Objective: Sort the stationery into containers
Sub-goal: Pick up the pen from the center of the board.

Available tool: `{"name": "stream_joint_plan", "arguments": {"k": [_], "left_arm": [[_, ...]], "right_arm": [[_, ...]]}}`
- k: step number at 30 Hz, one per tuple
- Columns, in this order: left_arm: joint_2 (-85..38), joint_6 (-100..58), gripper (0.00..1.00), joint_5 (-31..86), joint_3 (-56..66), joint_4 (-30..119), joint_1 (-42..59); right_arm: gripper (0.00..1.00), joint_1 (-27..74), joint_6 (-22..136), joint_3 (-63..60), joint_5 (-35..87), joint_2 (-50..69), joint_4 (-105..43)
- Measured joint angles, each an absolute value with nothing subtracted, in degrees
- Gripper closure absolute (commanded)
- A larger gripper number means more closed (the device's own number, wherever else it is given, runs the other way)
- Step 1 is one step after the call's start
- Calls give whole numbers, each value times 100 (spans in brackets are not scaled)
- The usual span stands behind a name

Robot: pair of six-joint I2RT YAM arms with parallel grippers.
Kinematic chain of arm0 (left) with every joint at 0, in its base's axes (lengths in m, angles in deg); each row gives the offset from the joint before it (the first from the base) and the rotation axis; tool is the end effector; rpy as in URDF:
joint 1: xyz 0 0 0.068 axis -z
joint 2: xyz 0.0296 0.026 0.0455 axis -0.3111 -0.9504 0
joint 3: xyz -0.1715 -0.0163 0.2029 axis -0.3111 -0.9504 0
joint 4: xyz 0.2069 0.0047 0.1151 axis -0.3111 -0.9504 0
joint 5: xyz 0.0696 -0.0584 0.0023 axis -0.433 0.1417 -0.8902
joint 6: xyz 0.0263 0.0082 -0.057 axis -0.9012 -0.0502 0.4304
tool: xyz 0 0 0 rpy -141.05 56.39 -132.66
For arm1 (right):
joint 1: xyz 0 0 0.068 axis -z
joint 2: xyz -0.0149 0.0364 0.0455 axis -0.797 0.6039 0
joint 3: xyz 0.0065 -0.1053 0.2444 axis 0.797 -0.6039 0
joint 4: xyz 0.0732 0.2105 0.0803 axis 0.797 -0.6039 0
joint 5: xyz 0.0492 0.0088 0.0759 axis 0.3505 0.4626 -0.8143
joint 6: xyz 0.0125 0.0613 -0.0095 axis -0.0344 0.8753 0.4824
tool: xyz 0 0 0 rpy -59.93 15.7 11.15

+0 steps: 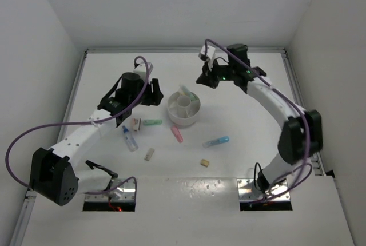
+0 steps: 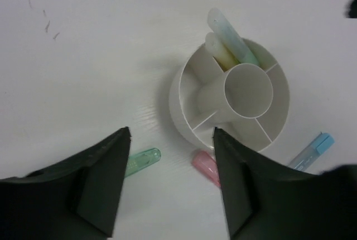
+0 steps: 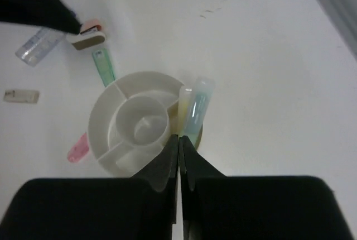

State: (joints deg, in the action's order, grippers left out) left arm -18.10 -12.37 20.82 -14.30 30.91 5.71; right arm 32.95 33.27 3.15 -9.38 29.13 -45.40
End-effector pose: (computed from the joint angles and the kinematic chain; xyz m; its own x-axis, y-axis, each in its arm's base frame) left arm 0.2438 -0.1092 0.2893 -0.5569 -0.1249 -0.8212 0.2533 0.9160 -0.3111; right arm 0.3493 0.1618 0.2811 -0.3005 -0.3372 -0.8922 -0.8975 0.4165 0.1449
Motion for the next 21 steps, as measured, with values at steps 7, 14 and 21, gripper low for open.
{"name": "stream_joint_plan", "arguments": {"k": [7, 14, 21], "left_arm": [[-1625, -1159, 85, 2135, -1426, 3080, 565], [-1612, -1087, 24, 2172, -1421, 3076, 560], [-1612, -1058, 24, 2165, -1419, 3076, 556]], "right_arm": [[59, 3295, 2352, -1265, -171, 766, -5327], [36, 2884, 1058, -2743, 424, 1024, -6883], [19, 2552, 387, -3261, 787, 681, -7170]]}}
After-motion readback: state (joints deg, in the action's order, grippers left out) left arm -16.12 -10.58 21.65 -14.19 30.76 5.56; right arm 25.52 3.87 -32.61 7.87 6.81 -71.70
